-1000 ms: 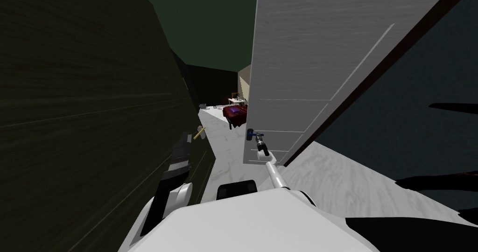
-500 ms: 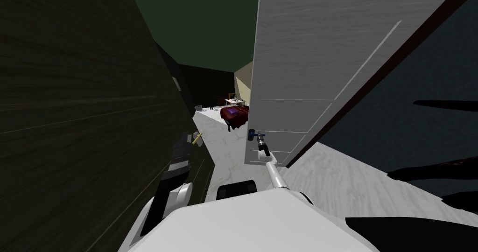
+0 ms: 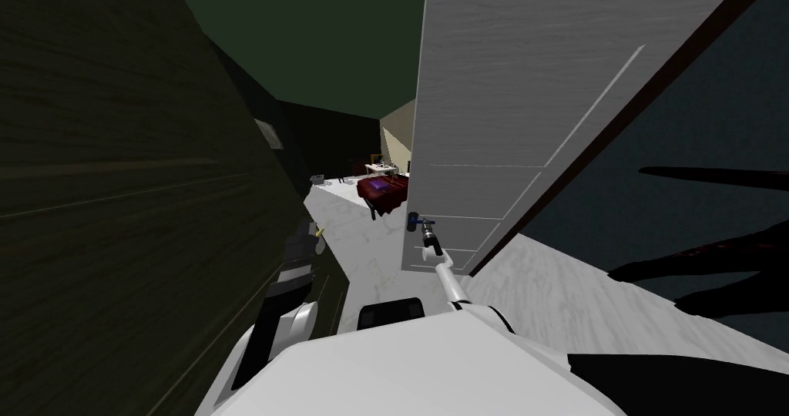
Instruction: Push the door open
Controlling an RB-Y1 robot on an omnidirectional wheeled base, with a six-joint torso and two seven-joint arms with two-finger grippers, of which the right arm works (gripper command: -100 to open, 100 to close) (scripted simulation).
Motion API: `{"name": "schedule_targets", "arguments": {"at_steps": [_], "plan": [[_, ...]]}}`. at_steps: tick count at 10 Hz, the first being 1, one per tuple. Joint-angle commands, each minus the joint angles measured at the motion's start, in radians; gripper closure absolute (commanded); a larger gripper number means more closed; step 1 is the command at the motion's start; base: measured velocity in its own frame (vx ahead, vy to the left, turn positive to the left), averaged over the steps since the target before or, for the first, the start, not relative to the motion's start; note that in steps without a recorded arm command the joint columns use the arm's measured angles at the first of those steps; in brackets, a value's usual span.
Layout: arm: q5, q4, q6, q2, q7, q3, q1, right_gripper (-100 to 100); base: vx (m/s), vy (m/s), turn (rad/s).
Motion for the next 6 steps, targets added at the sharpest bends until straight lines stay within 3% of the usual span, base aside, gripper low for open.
{"name": "schedule_targets", "arguments": {"at_steps": [1,2,4,6], "plan": [[-0.027,0.032,-0.021,-0.012,0.032,0.002,-0.034,100,0.175,0.024,-0.236],[-0.044,0.061,-0.033,-0.009,0.053,0.005,-0.055,100,0.189,0.041,-0.277],[-0.061,0.091,-0.044,-0.003,0.074,0.008,-0.077,100,0.15,0.041,-0.144],[-0.094,0.148,-0.067,0.013,0.114,0.015,-0.119,100,0.157,0.036,-0.213]]}}
